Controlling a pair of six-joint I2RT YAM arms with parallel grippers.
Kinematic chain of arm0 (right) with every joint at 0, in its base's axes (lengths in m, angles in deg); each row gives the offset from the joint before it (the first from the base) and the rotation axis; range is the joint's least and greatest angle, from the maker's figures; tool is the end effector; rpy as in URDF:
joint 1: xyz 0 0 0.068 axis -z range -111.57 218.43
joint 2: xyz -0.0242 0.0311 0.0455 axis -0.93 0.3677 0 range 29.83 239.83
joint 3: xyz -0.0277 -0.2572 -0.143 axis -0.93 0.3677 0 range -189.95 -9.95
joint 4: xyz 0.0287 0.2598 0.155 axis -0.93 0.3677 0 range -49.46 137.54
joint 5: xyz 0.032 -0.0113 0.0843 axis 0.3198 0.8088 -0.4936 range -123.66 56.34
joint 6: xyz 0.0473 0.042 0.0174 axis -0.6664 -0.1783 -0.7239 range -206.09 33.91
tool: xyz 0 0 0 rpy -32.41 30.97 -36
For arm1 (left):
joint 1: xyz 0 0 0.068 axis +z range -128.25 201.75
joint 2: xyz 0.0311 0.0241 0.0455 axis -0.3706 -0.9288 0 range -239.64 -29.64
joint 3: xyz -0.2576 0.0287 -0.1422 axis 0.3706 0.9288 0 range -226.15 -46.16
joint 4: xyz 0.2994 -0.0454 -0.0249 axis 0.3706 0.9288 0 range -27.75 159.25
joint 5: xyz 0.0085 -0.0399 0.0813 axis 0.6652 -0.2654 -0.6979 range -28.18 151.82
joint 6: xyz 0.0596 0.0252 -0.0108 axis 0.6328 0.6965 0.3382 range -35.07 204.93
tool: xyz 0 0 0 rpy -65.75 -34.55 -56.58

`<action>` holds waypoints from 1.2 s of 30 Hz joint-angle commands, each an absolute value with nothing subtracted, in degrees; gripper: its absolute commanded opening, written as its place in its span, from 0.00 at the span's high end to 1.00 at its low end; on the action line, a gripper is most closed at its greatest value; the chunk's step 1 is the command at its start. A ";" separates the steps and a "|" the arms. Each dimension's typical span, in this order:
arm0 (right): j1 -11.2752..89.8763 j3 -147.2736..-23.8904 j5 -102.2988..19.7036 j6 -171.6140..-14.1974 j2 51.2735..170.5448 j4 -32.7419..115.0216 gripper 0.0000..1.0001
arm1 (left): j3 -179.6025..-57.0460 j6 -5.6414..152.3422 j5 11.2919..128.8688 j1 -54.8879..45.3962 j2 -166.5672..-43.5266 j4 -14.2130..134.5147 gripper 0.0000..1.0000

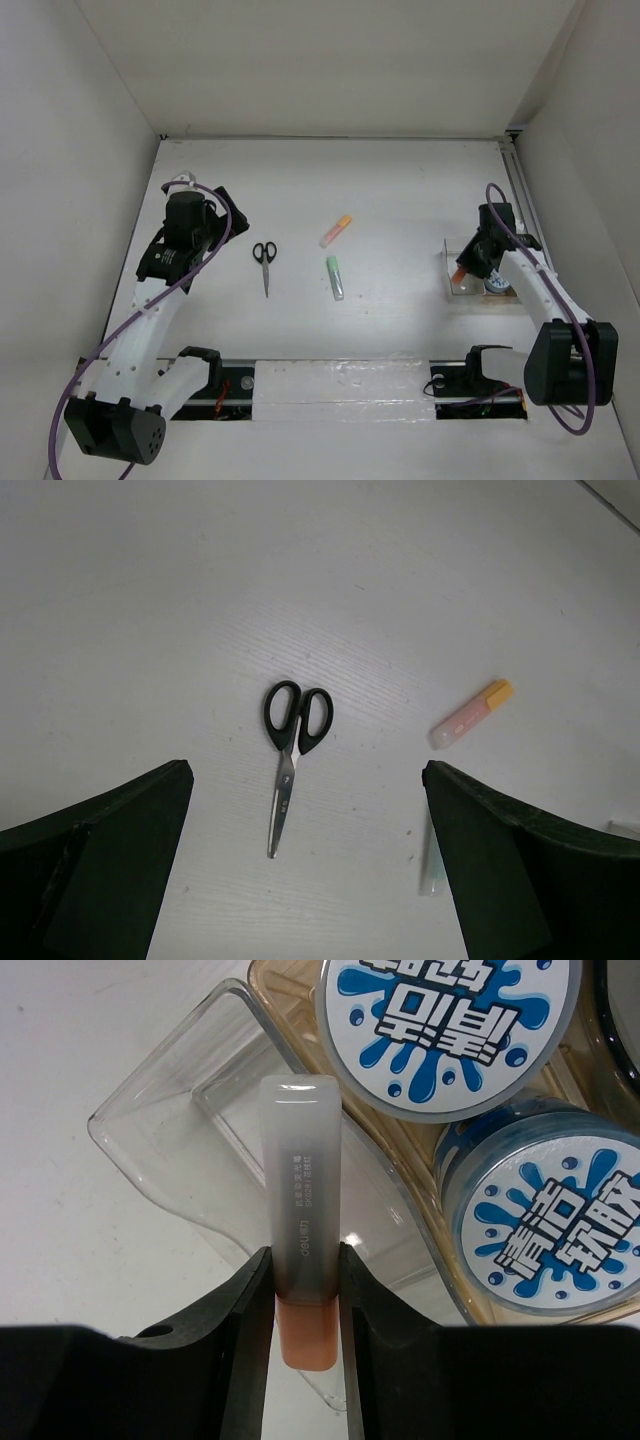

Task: Sort the stationery into containers
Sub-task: Place the stationery in the storage box.

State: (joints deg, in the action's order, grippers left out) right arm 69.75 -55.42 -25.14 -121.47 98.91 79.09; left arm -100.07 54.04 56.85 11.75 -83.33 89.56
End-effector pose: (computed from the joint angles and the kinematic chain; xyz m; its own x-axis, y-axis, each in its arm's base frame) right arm 0.2651 -0.0136 0.2104 -0.6675 0.5882 -0.4565 0.5868 0.7930 0.1637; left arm 0.2480 -0.0392 0.3492 -0.4346 -0.4427 -0.7843 -0.1467 0.8940 -0.4233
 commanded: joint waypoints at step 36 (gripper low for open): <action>65.18 -57.06 -22.76 -120.54 102.16 78.86 0.59 | -100.30 54.17 57.16 11.91 -81.76 88.80 0.00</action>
